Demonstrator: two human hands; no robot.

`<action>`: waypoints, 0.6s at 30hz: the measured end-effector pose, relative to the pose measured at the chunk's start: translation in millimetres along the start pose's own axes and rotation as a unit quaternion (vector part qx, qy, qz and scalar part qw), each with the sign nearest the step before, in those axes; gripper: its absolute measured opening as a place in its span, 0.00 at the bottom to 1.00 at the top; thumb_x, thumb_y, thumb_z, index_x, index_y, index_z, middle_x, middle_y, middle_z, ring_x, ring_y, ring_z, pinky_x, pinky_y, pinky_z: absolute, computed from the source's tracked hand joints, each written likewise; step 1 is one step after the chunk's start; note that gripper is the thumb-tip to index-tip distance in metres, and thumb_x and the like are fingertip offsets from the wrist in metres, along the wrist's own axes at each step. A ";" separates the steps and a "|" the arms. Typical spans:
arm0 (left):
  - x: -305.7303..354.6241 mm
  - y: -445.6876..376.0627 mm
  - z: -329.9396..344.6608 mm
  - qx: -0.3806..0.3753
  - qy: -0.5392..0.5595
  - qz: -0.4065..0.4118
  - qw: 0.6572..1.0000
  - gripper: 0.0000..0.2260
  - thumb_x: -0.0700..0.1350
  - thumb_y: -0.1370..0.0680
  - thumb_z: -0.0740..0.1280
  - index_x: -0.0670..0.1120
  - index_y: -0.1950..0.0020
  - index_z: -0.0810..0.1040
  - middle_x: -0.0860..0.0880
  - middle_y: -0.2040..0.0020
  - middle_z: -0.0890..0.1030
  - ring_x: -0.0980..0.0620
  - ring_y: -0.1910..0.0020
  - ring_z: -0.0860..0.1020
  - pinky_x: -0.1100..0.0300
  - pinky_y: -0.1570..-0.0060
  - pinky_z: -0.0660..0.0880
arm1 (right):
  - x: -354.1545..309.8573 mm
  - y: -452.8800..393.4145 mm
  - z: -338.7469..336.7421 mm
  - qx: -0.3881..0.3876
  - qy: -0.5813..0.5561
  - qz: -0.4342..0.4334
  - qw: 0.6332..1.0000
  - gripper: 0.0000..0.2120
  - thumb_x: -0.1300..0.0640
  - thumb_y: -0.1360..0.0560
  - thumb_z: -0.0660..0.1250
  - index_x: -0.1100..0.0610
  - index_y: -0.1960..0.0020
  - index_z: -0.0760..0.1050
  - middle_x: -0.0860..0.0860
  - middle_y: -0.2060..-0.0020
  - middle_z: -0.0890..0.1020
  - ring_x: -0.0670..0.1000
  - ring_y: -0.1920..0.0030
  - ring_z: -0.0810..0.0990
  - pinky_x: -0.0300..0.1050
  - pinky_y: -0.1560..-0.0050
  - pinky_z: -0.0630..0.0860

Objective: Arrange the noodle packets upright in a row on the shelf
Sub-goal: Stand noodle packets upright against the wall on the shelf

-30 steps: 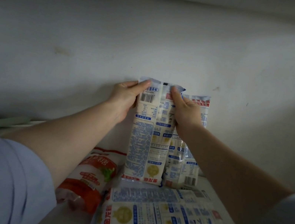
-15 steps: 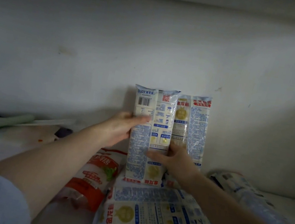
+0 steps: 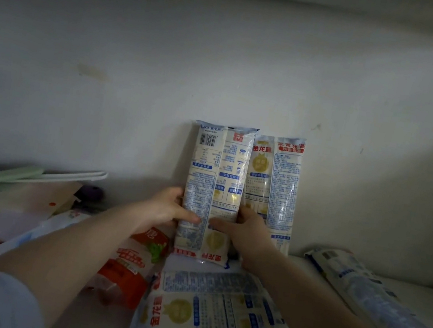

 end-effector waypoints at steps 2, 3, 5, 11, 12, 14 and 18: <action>-0.2 -2.4 -1.0 0.004 0.011 0.003 1.000 0.18 0.32 0.30 0.72 0.45 0.44 0.75 0.45 0.45 0.81 0.45 0.44 0.79 0.49 0.41 0.75 | -1.4 -1.7 1.1 0.000 -0.007 0.007 1.000 0.13 0.60 0.30 0.74 0.54 0.47 0.79 0.50 0.52 0.84 0.51 0.53 0.83 0.47 0.51 0.81; -1.2 -2.5 -1.1 0.005 0.011 0.004 1.000 0.18 0.32 0.30 0.72 0.45 0.43 0.75 0.46 0.46 0.81 0.46 0.44 0.79 0.50 0.41 0.75 | -2.1 -1.5 1.2 -0.003 -0.007 0.012 1.000 0.12 0.60 0.29 0.74 0.54 0.47 0.79 0.49 0.55 0.83 0.50 0.56 0.82 0.43 0.56 0.81; -4.8 -2.2 -1.0 0.010 0.006 0.006 1.000 0.21 0.33 0.30 0.72 0.44 0.39 0.74 0.48 0.48 0.81 0.47 0.45 0.79 0.52 0.43 0.75 | -0.3 -0.8 1.6 -0.008 -0.001 0.022 1.000 0.10 0.58 0.29 0.73 0.54 0.49 0.78 0.49 0.59 0.81 0.48 0.60 0.81 0.38 0.62 0.79; -14.7 -6.8 -3.1 0.010 0.005 -0.009 1.000 0.21 0.37 0.30 0.74 0.43 0.38 0.75 0.45 0.44 0.82 0.47 0.46 0.80 0.50 0.40 0.75 | 7.1 -2.5 2.7 -0.015 -0.013 0.033 0.999 0.07 0.58 0.28 0.73 0.54 0.50 0.79 0.47 0.60 0.82 0.45 0.62 0.81 0.35 0.65 0.78; -17.0 -6.2 -3.5 0.002 0.000 -0.018 1.000 0.22 0.39 0.31 0.75 0.43 0.38 0.75 0.45 0.43 0.82 0.47 0.46 0.81 0.50 0.40 0.75 | 7.3 -2.2 3.0 -0.014 -0.016 0.031 0.999 0.07 0.58 0.28 0.73 0.54 0.51 0.79 0.47 0.60 0.82 0.44 0.62 0.81 0.35 0.66 0.78; -21.0 -4.6 -3.7 -0.026 -0.029 -0.038 0.998 0.26 0.43 0.34 0.78 0.43 0.38 0.76 0.46 0.45 0.83 0.48 0.47 0.82 0.49 0.40 0.75 | 8.5 -1.5 4.5 -0.011 -0.020 0.029 0.999 0.09 0.58 0.28 0.73 0.55 0.49 0.79 0.48 0.59 0.83 0.45 0.61 0.82 0.35 0.67 0.78; -21.3 -3.8 -4.3 -0.035 -0.085 -0.049 0.995 0.20 0.43 0.33 0.77 0.45 0.43 0.80 0.48 0.49 0.85 0.49 0.49 0.82 0.50 0.41 0.76 | 9.2 -1.1 3.7 -0.009 -0.009 0.032 0.999 0.10 0.57 0.28 0.73 0.55 0.47 0.79 0.50 0.55 0.84 0.47 0.58 0.83 0.38 0.61 0.79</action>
Point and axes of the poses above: each hand's wrist, its own y-axis away from the middle knuckle, its own z-axis out of the palm, x = y × z, the point moved 2 cm from there along -y, towards the middle knuckle
